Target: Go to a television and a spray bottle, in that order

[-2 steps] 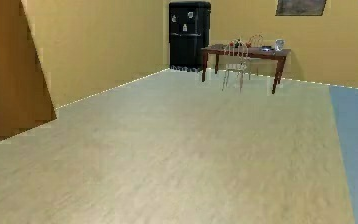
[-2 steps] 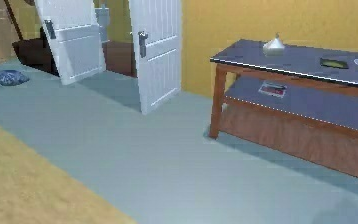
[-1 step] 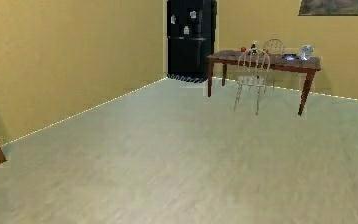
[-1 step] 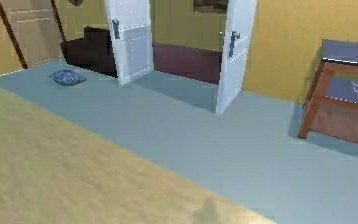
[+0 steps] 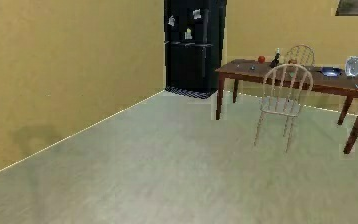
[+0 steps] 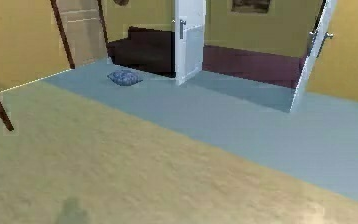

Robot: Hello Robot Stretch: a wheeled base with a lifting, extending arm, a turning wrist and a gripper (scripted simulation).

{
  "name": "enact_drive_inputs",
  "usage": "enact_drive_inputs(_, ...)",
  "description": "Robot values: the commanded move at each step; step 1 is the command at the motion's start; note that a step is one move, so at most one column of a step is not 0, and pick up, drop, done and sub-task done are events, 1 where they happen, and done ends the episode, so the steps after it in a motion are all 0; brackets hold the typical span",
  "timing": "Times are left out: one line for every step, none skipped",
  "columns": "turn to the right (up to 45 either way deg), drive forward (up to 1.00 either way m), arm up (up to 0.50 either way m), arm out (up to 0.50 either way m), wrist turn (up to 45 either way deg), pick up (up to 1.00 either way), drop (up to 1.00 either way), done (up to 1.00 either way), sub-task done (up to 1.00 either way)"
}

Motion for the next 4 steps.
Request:
enact_drive_inputs(0.0,1.00,0.00,0.00,0.0,0.00,0.00,0.00,0.00)
enact_drive_inputs(0.0,1.00,0.00,0.00,0.0,0.00,0.00,0.00,0.00)
enact_drive_inputs(-3.0,0.00,0.00,0.00,0.0,0.00,0.00,0.00,0.00)
enact_drive_inputs(0.0,1.00,0.00,0.00,0.0,0.00,0.00,0.00,0.00)
